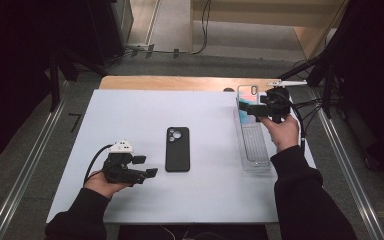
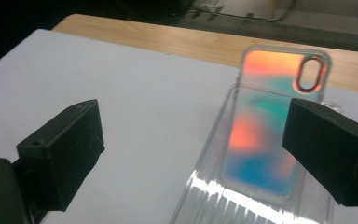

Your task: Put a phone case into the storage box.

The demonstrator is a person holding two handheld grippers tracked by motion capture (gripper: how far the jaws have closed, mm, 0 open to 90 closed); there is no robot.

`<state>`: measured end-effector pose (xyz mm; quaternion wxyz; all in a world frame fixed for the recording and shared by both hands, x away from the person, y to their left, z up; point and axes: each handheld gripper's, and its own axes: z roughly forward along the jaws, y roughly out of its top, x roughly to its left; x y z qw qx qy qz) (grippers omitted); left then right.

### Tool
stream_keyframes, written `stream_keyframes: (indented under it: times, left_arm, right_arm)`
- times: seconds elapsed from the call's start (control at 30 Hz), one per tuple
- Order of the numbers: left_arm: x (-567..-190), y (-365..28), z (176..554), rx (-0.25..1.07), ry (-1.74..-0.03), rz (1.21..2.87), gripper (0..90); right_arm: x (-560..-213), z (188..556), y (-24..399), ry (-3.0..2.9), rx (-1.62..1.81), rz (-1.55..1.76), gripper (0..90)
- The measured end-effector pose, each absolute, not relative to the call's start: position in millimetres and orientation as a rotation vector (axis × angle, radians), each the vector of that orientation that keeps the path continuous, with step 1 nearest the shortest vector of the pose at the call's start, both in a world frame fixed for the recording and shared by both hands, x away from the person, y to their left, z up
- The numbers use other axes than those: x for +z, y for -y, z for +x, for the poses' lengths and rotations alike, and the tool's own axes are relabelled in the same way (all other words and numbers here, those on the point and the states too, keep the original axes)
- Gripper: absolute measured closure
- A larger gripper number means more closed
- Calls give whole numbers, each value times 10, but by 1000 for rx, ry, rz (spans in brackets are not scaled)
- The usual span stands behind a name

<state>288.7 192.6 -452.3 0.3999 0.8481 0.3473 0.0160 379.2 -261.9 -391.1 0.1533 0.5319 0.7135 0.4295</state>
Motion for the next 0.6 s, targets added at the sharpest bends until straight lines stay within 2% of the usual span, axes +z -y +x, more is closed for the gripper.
stream_keyframes:
  times: [0.1, 0.33, 0.43, 0.6]
  left_arm:
    - [-4517, -1937, 2904, 41, -880, 2148, 304]
    - [-4500, -1953, 2934, 26, -878, 2132, 304]
    - [-4499, -1946, 2949, 16, -881, 2126, 303]
    - [-4495, -1917, 2954, 7, -871, 2131, 303]
  right_arm:
    - [-3919, 3667, 2589, -2077, 1234, 1508, 147]
    - [-3935, 3380, 2554, -2178, 1261, 1439, 148]
    - [-3940, 3270, 2540, -2223, 1293, 1403, 187]
    - [-3992, 3121, 2490, -2304, 1329, 1325, 203]
